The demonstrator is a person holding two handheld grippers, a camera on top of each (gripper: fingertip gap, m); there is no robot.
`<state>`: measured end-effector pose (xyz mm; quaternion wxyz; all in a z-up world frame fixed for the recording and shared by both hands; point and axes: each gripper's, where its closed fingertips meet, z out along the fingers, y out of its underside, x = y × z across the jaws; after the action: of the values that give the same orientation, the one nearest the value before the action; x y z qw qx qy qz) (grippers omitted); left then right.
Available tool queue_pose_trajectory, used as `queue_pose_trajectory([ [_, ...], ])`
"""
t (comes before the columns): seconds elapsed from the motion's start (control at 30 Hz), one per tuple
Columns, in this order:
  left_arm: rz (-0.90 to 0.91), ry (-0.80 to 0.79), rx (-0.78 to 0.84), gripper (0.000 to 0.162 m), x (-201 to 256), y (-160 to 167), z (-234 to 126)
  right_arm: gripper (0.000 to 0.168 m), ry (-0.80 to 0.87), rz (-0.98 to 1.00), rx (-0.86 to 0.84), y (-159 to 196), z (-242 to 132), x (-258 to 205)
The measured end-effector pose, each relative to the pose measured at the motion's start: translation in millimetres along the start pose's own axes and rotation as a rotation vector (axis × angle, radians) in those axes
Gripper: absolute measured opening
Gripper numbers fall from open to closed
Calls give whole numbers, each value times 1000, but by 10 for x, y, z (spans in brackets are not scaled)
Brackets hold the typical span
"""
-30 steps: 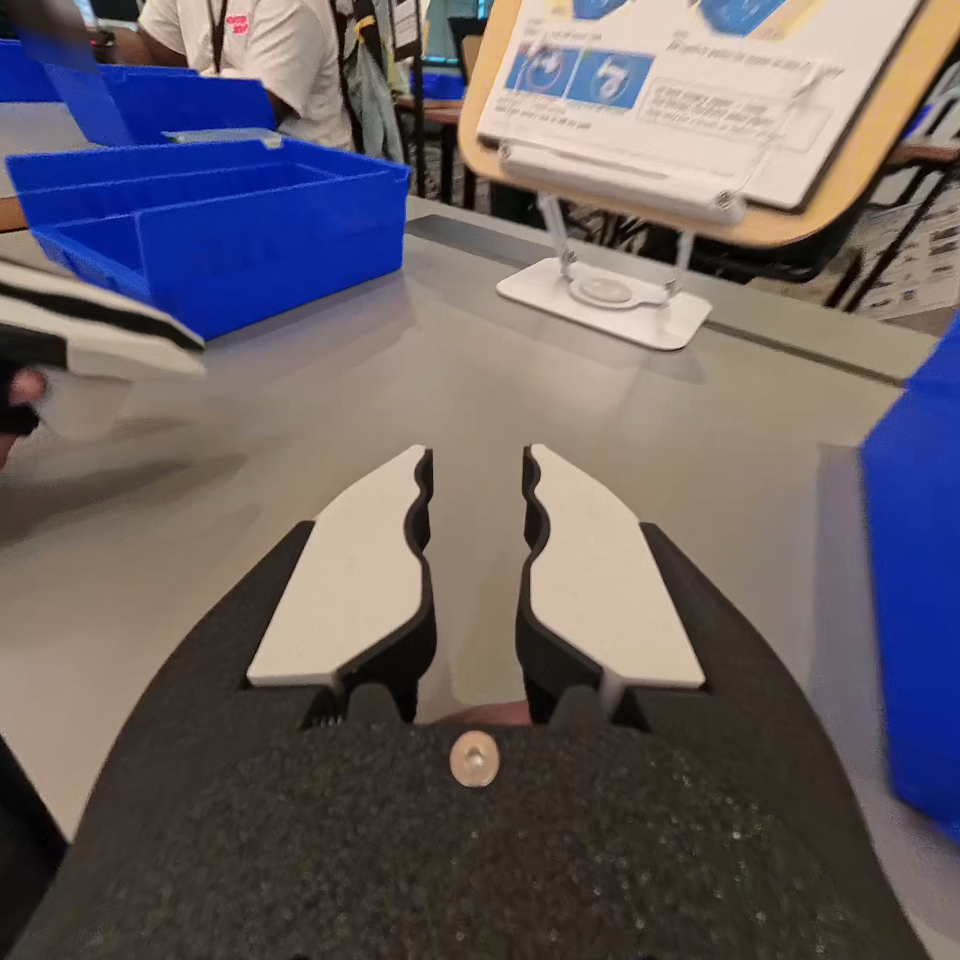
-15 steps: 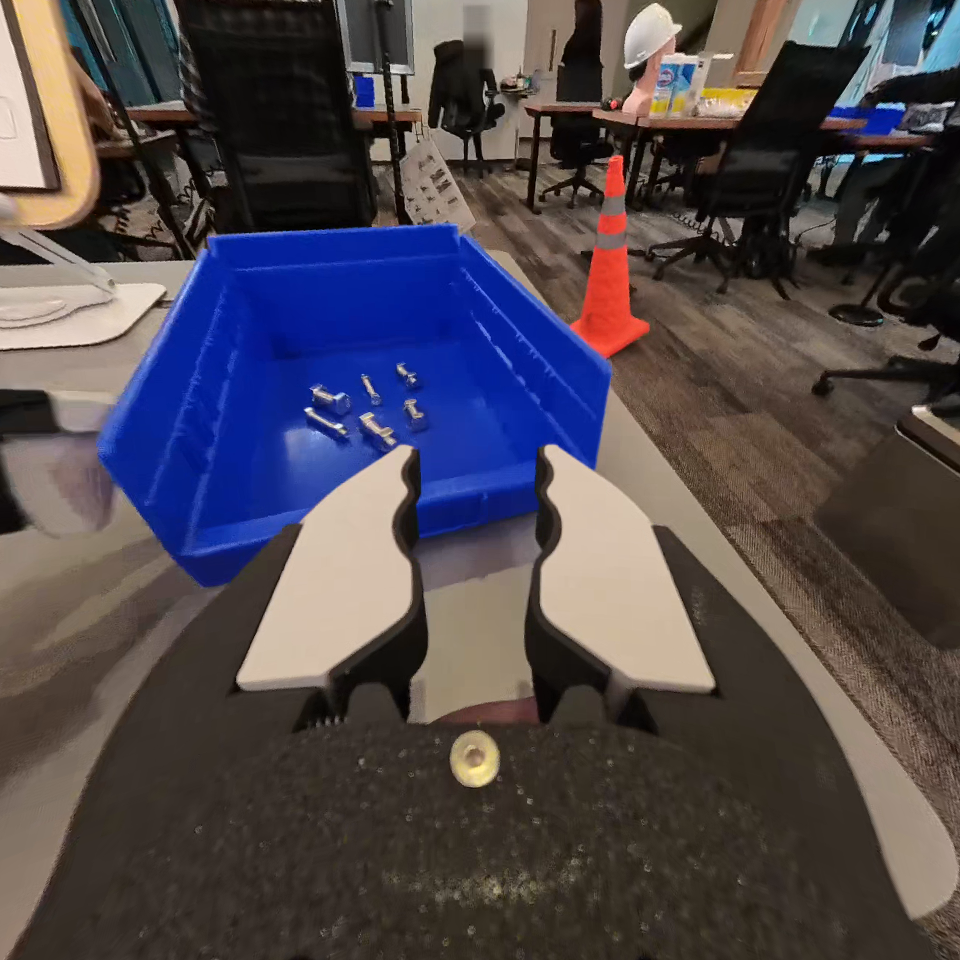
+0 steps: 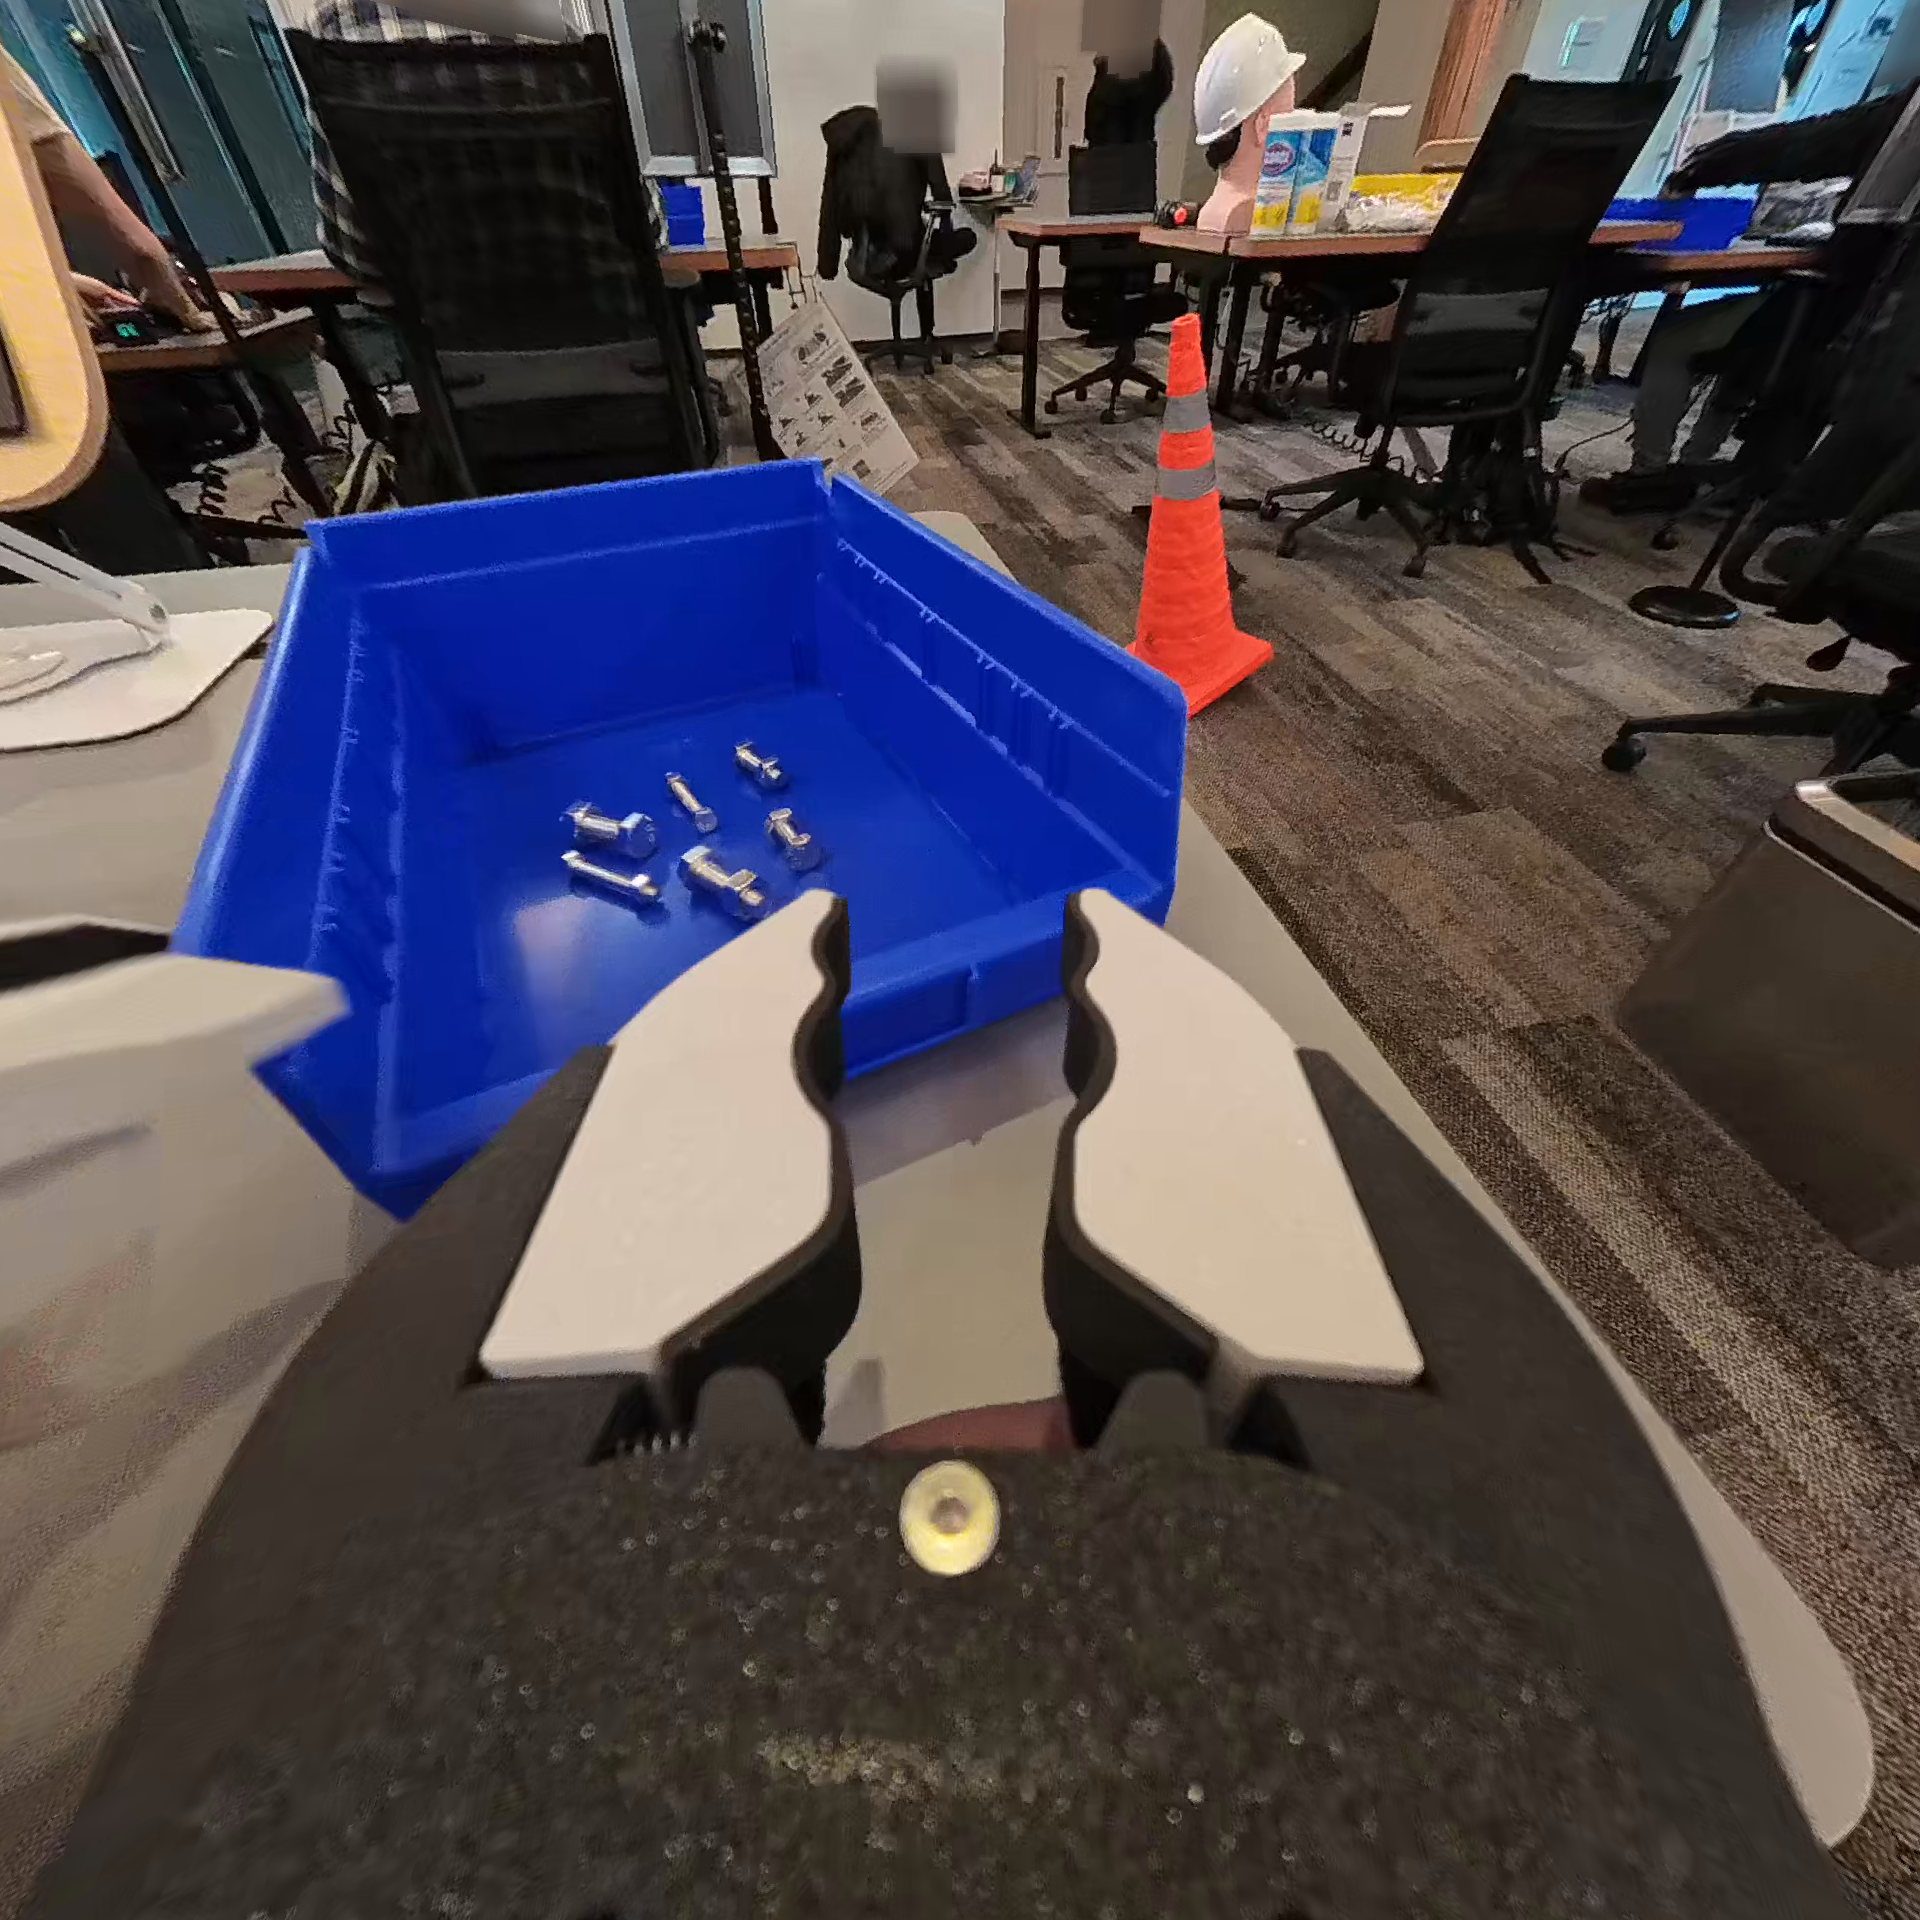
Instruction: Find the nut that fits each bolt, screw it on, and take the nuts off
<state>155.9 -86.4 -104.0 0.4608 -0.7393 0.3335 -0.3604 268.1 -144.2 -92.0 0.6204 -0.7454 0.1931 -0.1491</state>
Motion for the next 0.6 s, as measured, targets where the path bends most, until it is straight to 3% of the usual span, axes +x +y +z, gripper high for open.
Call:
queue_pose_trajectory([
  [0.17, -66, -83, -79, 57, -219, 190, 291, 39, 4, -7, -52, 121, 118, 10],
  [0.2, -83, -105, -70, 44, -318, 167, 261, 39, 10, -13, -72, 162, 141, 16],
  [0.27, -81, -164, -46, 31, -571, 115, 183, 39, 26, -18, -107, 226, 174, 24],
  [0.43, -58, -292, -48, 10, -1112, 7, 61, 40, -38, 13, -150, 293, 279, -247],
  [0.53, -54, -336, -28, 3, -1353, -27, -64, 39, -38, 0, -143, 270, 334, -398],
  [0.6, -73, -326, -18, 4, -1394, -9, -178, 42, -125, 34, -163, 293, 373, -620],
])
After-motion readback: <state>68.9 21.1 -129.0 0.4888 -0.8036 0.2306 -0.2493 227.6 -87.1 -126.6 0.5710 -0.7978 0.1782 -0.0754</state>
